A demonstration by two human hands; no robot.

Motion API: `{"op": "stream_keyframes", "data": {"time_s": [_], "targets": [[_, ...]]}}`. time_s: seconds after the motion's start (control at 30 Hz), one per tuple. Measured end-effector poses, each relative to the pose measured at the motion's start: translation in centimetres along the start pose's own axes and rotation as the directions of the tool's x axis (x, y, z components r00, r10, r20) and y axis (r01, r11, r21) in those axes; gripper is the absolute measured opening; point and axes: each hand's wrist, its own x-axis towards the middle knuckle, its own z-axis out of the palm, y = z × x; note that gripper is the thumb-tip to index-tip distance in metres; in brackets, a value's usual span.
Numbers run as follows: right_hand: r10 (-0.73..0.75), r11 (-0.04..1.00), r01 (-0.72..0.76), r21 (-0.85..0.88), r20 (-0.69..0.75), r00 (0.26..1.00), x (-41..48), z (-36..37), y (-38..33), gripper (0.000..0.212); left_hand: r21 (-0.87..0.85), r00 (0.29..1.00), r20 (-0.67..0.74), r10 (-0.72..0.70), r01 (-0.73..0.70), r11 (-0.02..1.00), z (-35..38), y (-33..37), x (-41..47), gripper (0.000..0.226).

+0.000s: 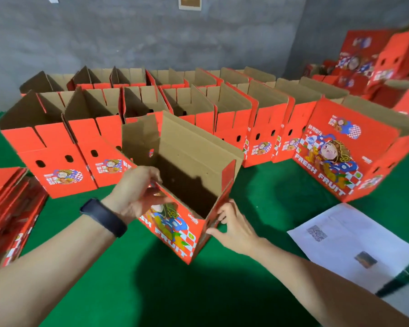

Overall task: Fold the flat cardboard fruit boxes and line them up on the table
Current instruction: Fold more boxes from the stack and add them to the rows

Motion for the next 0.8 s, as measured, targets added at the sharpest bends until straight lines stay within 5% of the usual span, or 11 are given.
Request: {"op": "stream_keyframes", "data": {"time_s": [0.33, 0.57, 0.8], "targets": [[-0.080, 0.978, 0.047, -0.204, -0.154, 0.985, -3.0, -11.1, 8.3, 0.059, 0.010, 0.966, 0.230, -0.118, 0.118, 0.993, 11.6, -0.6, 0.4, 0.023], [0.097, 0.945, -0.170, -0.281, -0.255, 0.962, -7.2, -16.8, 14.1, 0.060, 0.175, 0.877, 0.418, -0.237, 0.179, 0.968, 21.8, -1.1, 2.8, 0.021], [0.288, 0.905, -0.393, -0.165, -0.444, 0.849, -9.4, -20.4, 19.4, 0.043, 0.193, 0.868, 0.471, -0.158, 0.073, 0.978, 31.4, -2.3, 5.0, 0.026]]}}
